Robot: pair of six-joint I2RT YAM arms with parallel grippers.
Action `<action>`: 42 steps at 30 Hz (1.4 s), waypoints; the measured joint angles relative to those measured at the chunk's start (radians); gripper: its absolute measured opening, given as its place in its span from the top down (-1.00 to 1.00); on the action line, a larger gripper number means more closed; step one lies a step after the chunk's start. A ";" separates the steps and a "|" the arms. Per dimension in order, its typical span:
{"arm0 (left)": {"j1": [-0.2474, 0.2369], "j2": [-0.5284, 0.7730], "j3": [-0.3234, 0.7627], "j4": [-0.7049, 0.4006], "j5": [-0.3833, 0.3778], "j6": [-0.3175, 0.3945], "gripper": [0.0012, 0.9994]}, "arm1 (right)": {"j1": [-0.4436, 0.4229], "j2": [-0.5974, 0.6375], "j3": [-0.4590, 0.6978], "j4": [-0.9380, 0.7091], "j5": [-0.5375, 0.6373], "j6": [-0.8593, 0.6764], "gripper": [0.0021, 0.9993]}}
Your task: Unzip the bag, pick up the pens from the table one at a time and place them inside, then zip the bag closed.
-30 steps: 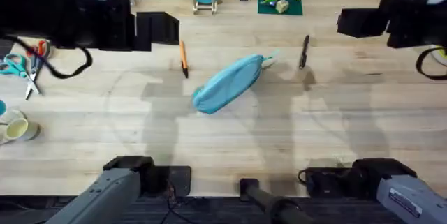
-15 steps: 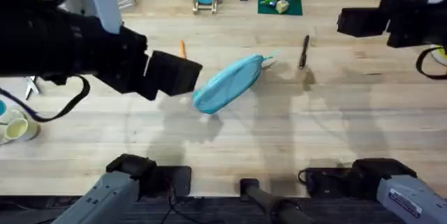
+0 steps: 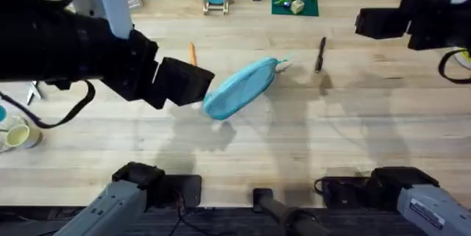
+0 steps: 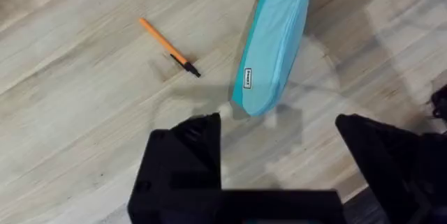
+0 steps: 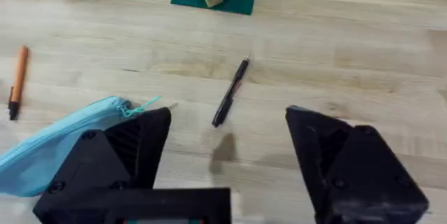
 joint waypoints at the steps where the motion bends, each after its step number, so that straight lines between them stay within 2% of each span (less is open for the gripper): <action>1: 0.000 0.000 0.000 0.000 0.000 0.000 -0.99 | 0.000 0.000 0.000 0.000 0.000 0.000 -0.99; 8: 0.000 0.000 -0.005 0.001 -0.002 0.000 -0.99 | 0.000 0.000 0.000 0.000 0.000 0.000 -0.99; 14: 0.000 0.000 -0.109 0.029 0.008 0.000 -0.99 | 0.000 0.000 0.000 0.000 0.000 0.000 -0.99; 26: 0.000 0.001 -0.449 0.329 0.116 0.000 -0.99 | 0.000 0.000 0.000 0.000 0.000 0.000 -0.99; 31: 0.000 0.001 -0.549 0.440 0.161 0.001 -0.99 | 0.000 0.000 0.000 0.000 0.000 0.000 -0.99; 38: -0.006 0.001 -0.645 0.498 0.184 0.009 -0.99 | 0.000 0.000 0.000 0.001 0.000 0.000 -0.99; 42: -0.016 0.001 -0.667 0.501 0.186 0.049 -0.99 | 0.000 0.000 0.000 0.001 0.000 0.000 -0.99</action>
